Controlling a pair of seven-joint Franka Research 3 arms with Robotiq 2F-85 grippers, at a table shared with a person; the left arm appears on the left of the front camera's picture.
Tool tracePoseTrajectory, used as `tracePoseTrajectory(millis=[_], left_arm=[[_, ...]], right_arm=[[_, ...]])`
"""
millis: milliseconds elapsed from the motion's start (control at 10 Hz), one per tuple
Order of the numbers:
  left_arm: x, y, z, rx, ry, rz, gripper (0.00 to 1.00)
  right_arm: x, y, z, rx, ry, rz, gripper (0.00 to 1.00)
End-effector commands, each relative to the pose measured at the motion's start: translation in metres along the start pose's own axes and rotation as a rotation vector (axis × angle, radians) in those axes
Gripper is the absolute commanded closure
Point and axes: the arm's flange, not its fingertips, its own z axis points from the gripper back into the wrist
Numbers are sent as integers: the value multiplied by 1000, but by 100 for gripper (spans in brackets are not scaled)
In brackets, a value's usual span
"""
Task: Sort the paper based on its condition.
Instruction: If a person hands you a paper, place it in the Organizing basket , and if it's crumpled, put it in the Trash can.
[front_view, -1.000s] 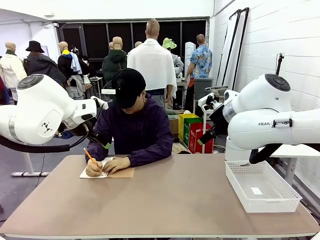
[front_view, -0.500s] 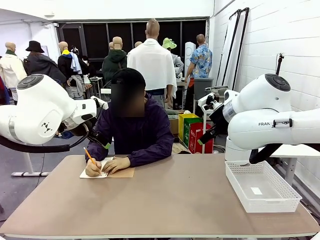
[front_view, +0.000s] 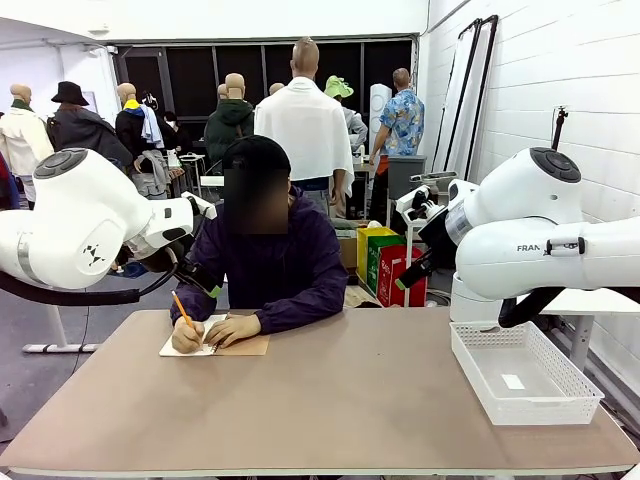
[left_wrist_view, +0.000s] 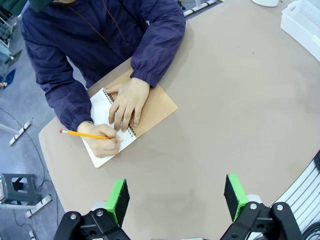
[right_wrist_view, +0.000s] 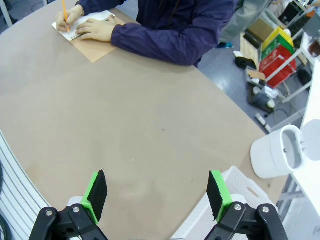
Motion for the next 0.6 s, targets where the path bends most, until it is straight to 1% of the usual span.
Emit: tracePoseTrajectory(millis=[0,500], left_arm=[[0,0,0,-7,0,-9,0],[0,0,0,-7,0,-9,0]], right_arm=[[0,0,0,3,0,-1,0],[0,0,0,3,0,-1,0]])
